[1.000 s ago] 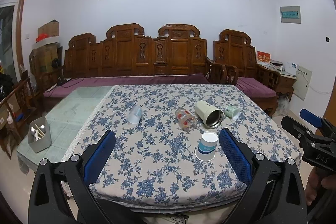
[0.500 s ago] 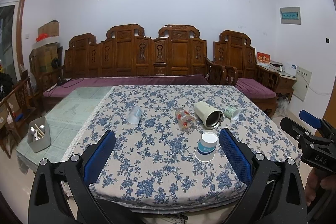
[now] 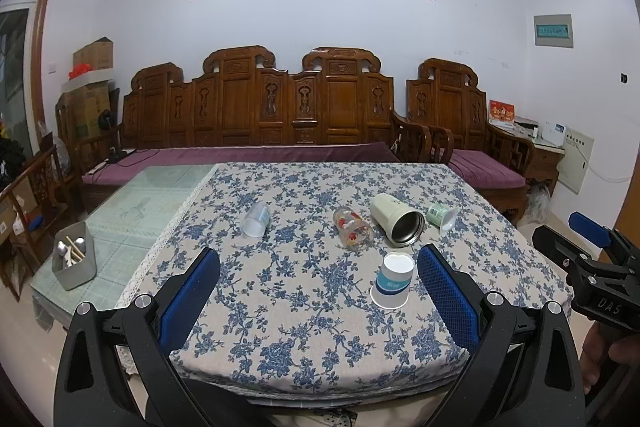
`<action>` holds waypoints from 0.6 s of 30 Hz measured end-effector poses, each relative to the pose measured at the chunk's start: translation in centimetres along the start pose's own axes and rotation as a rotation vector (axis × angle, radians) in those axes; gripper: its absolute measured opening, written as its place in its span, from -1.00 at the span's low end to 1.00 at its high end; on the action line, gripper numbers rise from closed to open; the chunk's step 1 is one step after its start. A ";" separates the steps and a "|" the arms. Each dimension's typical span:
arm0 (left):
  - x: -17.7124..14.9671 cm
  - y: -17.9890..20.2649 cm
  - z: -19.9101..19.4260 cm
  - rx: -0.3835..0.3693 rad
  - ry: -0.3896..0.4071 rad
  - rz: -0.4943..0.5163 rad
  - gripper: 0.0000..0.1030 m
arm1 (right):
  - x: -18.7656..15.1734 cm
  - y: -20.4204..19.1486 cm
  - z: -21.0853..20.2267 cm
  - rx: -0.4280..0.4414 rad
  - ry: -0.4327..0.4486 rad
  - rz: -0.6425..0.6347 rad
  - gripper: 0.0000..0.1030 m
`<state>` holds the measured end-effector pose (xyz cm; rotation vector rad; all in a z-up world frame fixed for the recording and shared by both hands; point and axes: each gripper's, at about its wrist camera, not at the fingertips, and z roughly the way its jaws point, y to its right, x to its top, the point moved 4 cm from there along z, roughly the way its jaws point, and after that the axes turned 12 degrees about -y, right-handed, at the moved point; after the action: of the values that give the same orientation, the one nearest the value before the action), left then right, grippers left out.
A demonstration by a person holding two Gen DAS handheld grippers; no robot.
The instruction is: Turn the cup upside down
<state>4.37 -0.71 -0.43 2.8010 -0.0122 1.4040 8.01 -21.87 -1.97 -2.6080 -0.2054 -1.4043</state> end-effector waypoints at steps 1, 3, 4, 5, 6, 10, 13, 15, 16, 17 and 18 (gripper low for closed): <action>0.0 0.0 0.0 0.000 0.000 0.000 0.85 | 0.0 0.0 0.0 -0.001 0.000 0.000 0.95; 0.0 0.0 0.0 0.001 0.001 0.000 0.85 | 0.0 0.0 0.0 -0.002 0.000 0.000 0.95; 0.0 0.0 0.0 0.000 0.001 -0.001 0.85 | 0.0 0.0 0.0 -0.001 0.000 0.000 0.95; 0.0 0.0 0.0 -0.001 0.001 -0.001 0.85 | 0.0 0.0 0.0 -0.001 -0.001 -0.001 0.95; 0.0 0.0 0.0 0.000 0.001 0.000 0.85 | 0.0 0.0 0.0 -0.001 -0.001 -0.001 0.95; 0.0 0.0 0.0 -0.001 0.002 -0.001 0.85 | 0.0 0.0 0.0 0.000 -0.001 0.000 0.95; 0.1 0.0 -0.1 -0.002 0.002 -0.002 0.85 | 0.0 0.0 0.0 -0.001 0.001 0.000 0.95; 0.1 0.0 -0.1 -0.001 0.002 -0.001 0.85 | 0.0 0.0 0.0 -0.001 0.000 0.000 0.95; 0.1 0.1 -0.1 -0.001 0.002 -0.001 0.85 | 0.0 0.0 0.0 0.000 0.000 0.000 0.95; 0.1 0.1 -0.1 -0.001 0.002 -0.001 0.85 | 0.0 0.0 0.0 -0.001 0.000 0.000 0.95; 0.1 0.0 -0.1 -0.001 0.003 -0.001 0.85 | 0.0 0.0 0.0 0.000 -0.001 0.001 0.95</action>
<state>4.36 -0.74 -0.33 2.7977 -0.0114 1.4068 8.04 -21.89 -2.01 -2.6085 -0.2043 -1.4029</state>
